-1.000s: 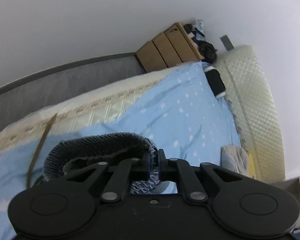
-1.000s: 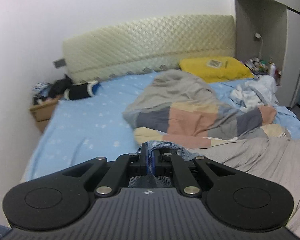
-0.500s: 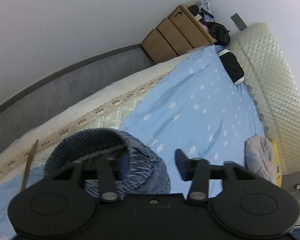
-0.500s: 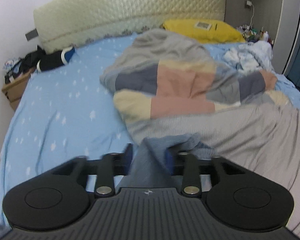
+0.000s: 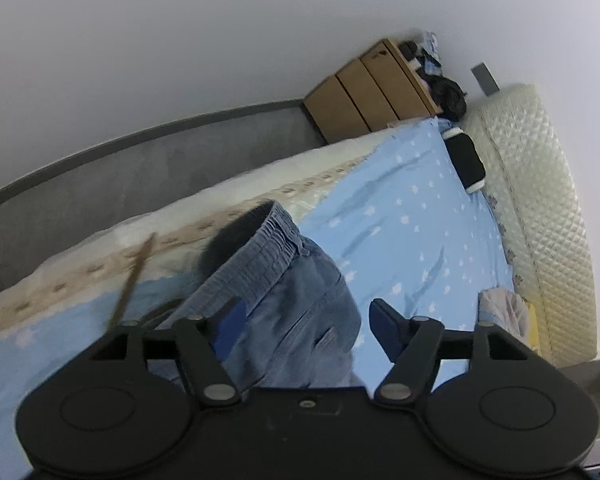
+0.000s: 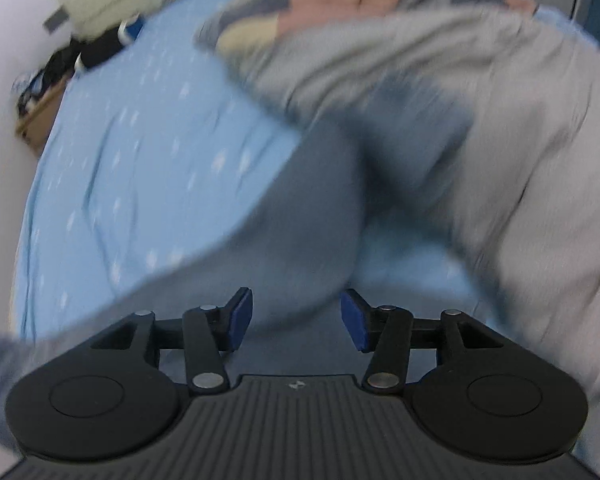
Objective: Fold clothes
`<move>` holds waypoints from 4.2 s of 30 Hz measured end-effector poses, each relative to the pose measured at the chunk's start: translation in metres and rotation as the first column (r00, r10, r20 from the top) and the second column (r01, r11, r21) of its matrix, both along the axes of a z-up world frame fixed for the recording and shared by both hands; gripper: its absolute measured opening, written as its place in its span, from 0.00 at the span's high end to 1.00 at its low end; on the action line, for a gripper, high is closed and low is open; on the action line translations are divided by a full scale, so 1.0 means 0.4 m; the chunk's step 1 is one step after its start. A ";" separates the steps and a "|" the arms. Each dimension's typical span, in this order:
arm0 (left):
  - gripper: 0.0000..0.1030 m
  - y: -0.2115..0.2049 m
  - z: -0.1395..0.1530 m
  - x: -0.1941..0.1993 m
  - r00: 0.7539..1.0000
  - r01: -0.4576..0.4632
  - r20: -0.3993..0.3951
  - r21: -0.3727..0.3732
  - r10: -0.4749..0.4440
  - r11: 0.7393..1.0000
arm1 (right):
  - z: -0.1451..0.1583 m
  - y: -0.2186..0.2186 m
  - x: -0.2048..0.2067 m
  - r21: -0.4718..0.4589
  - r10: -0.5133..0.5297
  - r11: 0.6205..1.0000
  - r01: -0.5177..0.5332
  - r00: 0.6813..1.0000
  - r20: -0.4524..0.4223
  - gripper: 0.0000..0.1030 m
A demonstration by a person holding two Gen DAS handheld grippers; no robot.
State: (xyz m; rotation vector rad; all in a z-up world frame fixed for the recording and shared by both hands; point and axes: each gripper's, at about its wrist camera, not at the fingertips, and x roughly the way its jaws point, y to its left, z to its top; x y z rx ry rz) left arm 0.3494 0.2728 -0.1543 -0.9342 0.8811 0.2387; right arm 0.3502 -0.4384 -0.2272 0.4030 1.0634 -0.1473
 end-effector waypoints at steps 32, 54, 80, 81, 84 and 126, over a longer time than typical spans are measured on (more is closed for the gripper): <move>0.89 -0.122 -0.335 -0.054 0.970 -0.214 -0.159 -0.206 0.183 0.955 | -0.183 0.232 0.063 0.337 -0.217 0.912 0.233 0.972 -0.084 0.85; 0.91 -0.220 -0.187 0.592 0.983 0.080 0.177 -0.124 -0.057 0.989 | -0.101 0.210 0.502 0.431 -0.198 0.893 0.129 0.973 0.117 0.89; 0.32 -0.073 -0.535 0.230 0.995 -0.096 -0.003 -0.182 0.097 0.979 | -0.258 -0.011 -0.286 0.278 -0.464 0.834 0.476 0.879 -0.112 0.37; 0.32 -0.083 -0.543 0.253 0.996 -0.094 -0.012 -0.175 0.093 0.980 | -0.269 -0.018 -0.308 0.283 -0.483 0.820 0.497 0.867 -0.122 0.37; 0.52 -0.113 -0.545 0.294 0.997 -0.072 -0.008 -0.110 0.072 0.991 | -0.279 -0.024 -0.340 0.274 -0.505 0.810 0.518 0.854 -0.123 0.37; 0.93 0.029 -0.353 -0.283 0.974 -0.223 -0.060 -0.105 0.218 0.969 | -0.341 0.160 0.238 -0.012 -0.309 0.950 0.312 0.935 -0.176 0.24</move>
